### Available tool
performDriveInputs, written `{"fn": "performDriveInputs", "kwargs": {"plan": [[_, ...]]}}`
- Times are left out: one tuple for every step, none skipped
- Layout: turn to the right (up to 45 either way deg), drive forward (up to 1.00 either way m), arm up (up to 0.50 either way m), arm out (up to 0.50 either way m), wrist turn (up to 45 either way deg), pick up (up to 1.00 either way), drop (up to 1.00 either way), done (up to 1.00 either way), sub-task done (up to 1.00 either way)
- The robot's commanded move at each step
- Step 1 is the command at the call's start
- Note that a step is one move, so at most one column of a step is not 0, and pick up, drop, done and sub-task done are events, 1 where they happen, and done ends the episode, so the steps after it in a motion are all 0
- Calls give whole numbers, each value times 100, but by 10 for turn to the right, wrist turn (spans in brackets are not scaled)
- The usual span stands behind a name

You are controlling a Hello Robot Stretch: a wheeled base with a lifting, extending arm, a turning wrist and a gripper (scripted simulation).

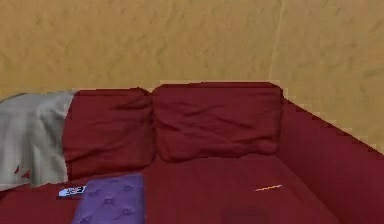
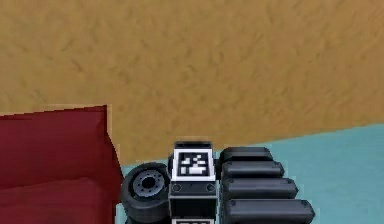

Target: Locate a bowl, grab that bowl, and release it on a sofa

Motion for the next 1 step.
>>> {"fn": "performDriveInputs", "kwargs": {"plan": [[-150,0,0,0,0,0,0,0,0]]}}
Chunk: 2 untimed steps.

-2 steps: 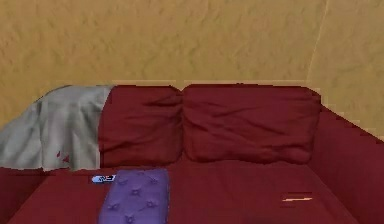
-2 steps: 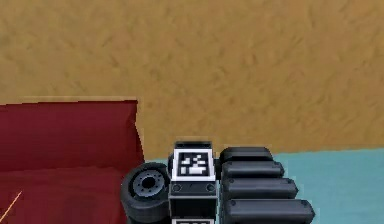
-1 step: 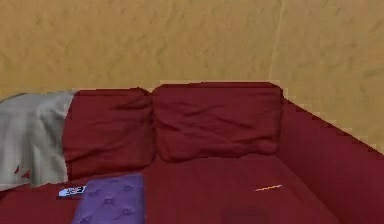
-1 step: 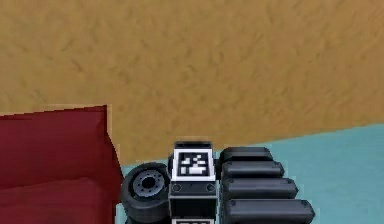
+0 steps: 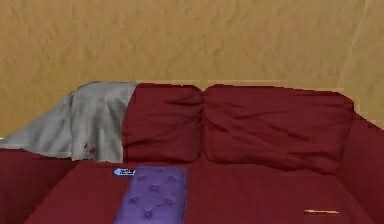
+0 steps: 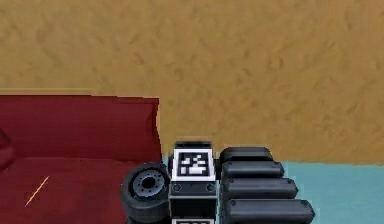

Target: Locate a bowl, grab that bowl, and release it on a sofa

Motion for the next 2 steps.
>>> {"fn": "performDriveInputs", "kwargs": {"plan": [[450,0,0,0,0,0,0,0,0],[240,0,0,0,0,0,0,0,0]]}}
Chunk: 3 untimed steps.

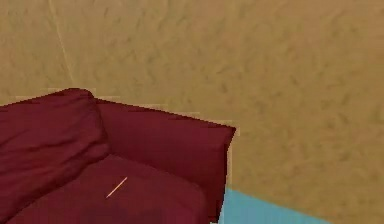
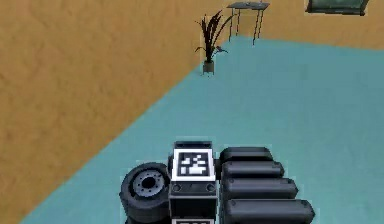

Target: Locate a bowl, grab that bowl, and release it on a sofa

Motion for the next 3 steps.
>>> {"fn": "performDriveInputs", "kwargs": {"plan": [[0,10,0,0,0,0,0,0,0],[-450,0,0,0,0,0,0,0,0],[-450,0,0,0,0,0,0,0,0]]}}
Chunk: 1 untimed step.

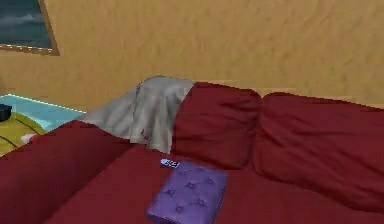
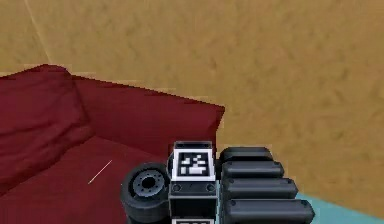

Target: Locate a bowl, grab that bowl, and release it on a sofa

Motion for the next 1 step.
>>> {"fn": "performDriveInputs", "kwargs": {"plan": [[-330,0,0,0,0,0,0,0,0]]}}
